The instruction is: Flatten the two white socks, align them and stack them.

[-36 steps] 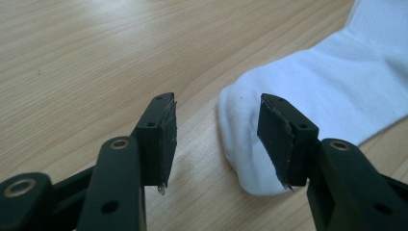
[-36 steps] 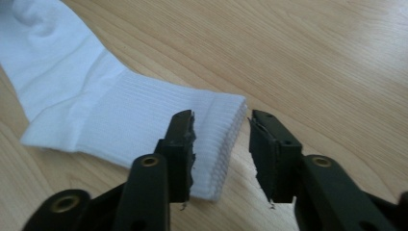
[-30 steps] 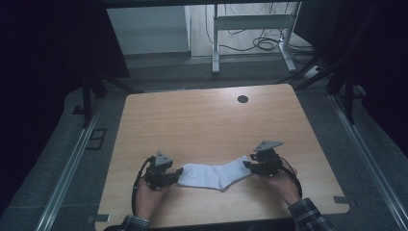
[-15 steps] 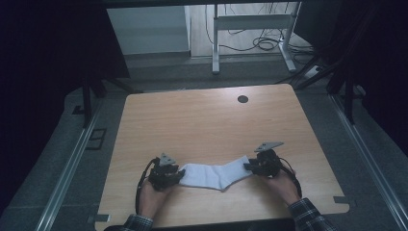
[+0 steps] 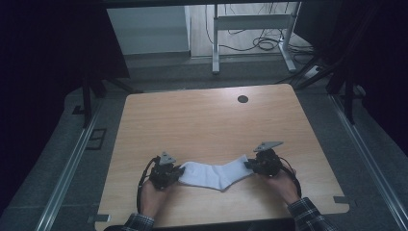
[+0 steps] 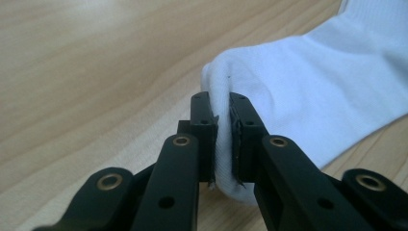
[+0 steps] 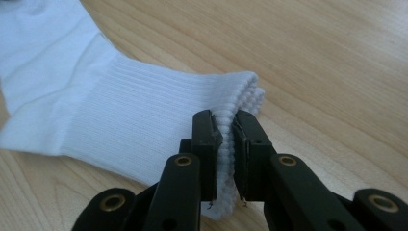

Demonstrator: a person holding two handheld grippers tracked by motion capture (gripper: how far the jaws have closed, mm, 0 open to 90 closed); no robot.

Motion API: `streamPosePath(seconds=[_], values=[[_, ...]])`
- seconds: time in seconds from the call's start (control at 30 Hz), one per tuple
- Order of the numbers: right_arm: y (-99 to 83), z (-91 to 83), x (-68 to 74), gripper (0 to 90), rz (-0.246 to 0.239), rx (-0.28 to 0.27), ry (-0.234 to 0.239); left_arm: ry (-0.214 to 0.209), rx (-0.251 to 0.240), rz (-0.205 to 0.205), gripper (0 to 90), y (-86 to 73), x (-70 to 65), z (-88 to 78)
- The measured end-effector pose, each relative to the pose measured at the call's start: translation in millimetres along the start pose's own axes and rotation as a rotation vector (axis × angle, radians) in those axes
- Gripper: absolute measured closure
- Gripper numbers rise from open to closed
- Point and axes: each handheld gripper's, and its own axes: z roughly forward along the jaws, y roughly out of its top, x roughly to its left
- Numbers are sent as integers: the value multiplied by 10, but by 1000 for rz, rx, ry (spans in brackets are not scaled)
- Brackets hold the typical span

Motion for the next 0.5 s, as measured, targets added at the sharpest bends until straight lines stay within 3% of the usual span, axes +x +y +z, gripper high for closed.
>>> streamPosePath(seconds=[0.5], values=[[145,-241,-68,802,23,-91,6,-4,-88,19,823,250,53,-147]])
